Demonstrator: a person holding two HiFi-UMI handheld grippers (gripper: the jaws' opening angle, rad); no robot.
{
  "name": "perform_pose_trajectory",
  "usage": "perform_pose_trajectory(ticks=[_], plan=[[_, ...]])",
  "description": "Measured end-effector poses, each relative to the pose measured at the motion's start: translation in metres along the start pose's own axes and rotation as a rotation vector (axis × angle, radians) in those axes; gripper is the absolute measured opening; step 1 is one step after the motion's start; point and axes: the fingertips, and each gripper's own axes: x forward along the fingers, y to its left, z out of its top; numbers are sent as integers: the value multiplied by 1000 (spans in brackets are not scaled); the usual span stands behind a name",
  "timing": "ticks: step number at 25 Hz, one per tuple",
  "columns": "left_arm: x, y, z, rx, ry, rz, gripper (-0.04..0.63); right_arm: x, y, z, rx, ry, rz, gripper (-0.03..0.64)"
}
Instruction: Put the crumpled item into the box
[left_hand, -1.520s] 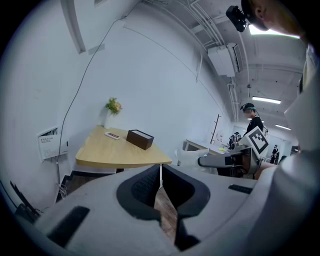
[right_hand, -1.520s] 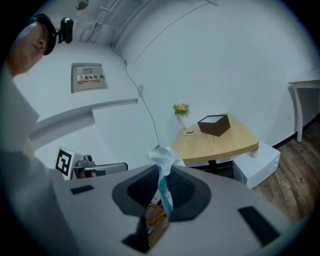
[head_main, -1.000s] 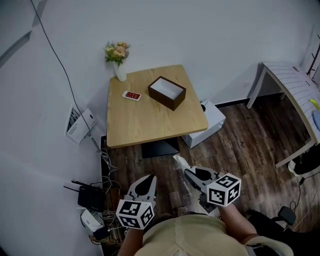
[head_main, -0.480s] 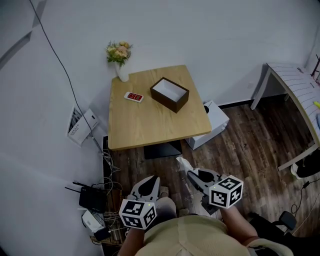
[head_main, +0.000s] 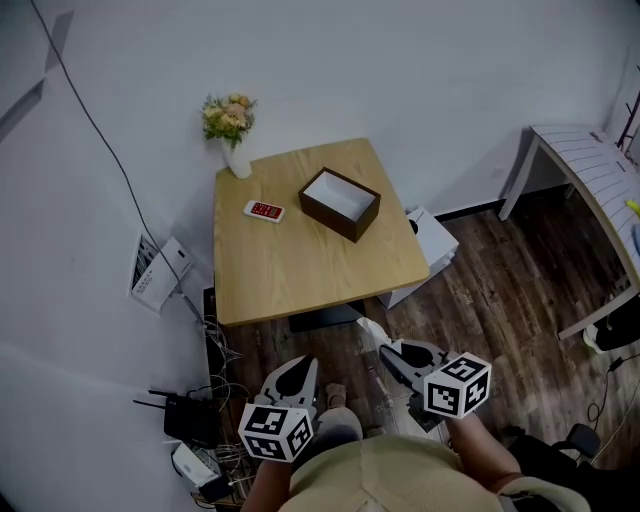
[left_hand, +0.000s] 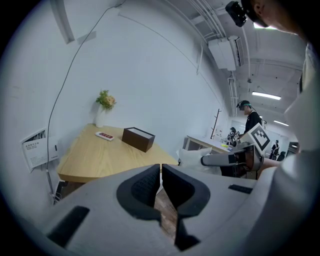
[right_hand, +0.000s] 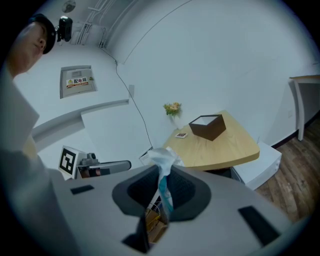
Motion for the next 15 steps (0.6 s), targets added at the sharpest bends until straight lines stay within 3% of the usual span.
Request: perform_pose_trajectory(ticks=[15], plan=[[37, 76, 29, -34, 4, -15, 32, 83, -6, 29, 11, 43, -6, 60]])
